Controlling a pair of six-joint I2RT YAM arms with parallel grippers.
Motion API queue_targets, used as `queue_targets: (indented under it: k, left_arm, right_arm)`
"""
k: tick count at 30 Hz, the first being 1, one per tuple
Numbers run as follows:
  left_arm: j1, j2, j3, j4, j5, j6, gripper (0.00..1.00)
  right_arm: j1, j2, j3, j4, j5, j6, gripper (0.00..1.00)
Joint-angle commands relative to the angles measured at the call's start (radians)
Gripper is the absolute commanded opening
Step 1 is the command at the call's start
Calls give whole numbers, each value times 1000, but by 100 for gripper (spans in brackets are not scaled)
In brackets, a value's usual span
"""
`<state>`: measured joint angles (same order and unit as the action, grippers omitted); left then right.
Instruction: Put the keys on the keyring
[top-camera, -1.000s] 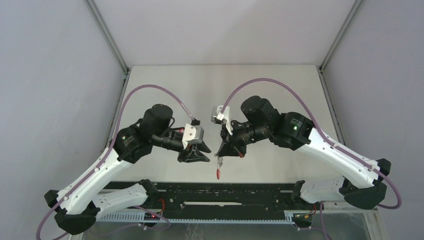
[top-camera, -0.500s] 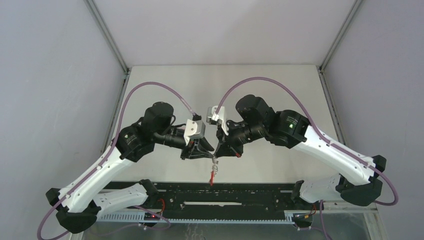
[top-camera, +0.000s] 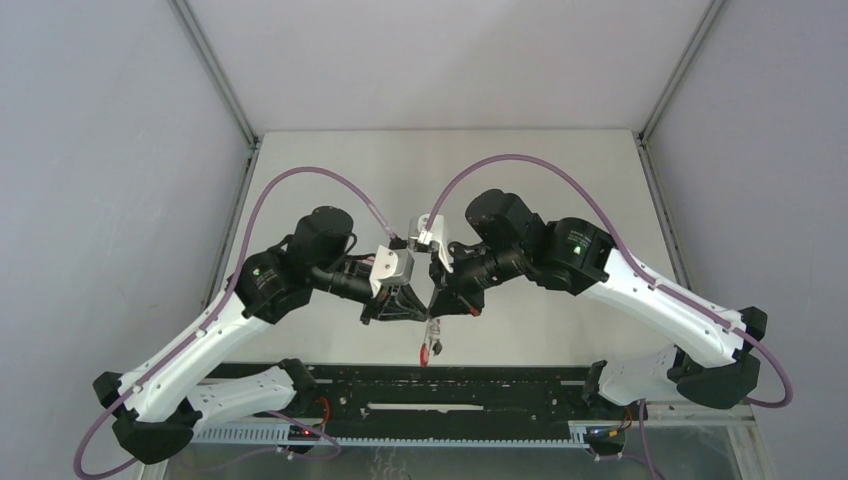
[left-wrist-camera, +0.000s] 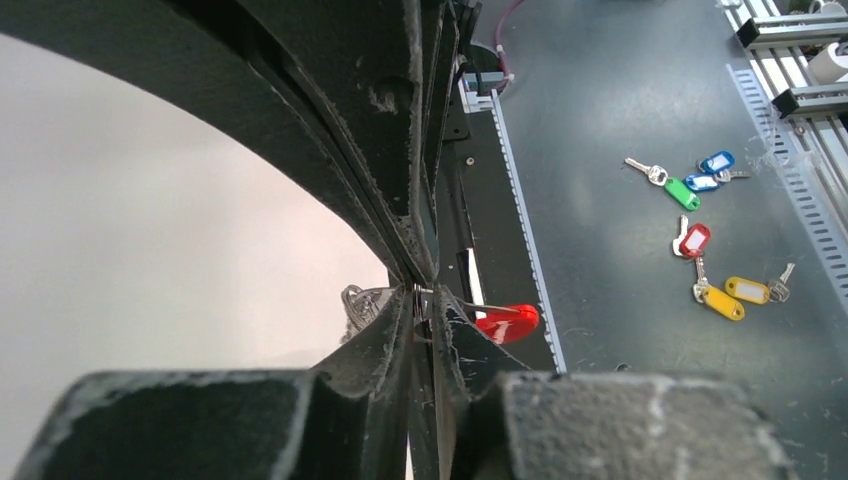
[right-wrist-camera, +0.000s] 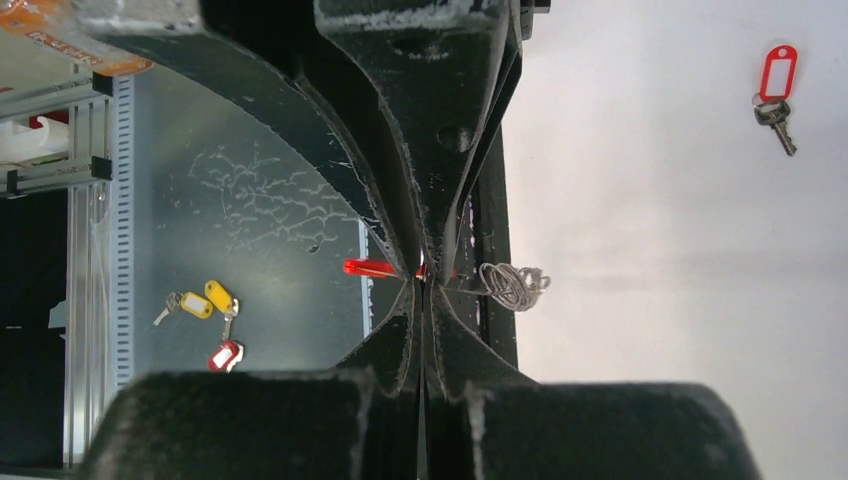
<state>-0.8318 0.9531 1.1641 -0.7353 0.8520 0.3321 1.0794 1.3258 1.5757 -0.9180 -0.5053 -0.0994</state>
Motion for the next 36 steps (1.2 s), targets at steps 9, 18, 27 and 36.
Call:
queue_targets:
  k: [9,18,27,36]
  left_arm:
    - [-21,-4,-10,7,3,7,0]
    - [15,-130,-148,512,-22,-332,0]
    - [51,-83,-112,875,-22,-558,0]
    - [48,-52,-118,1019,-23,-638,0]
  right_arm:
    - [9,-6,61,55,-22,2,0]
    - [-108,-312,-254,511,11,167,55]
    - [-122,-575,-564,904,16,226,54]
    - [-137,-569,-603,1037,-14,258,48]
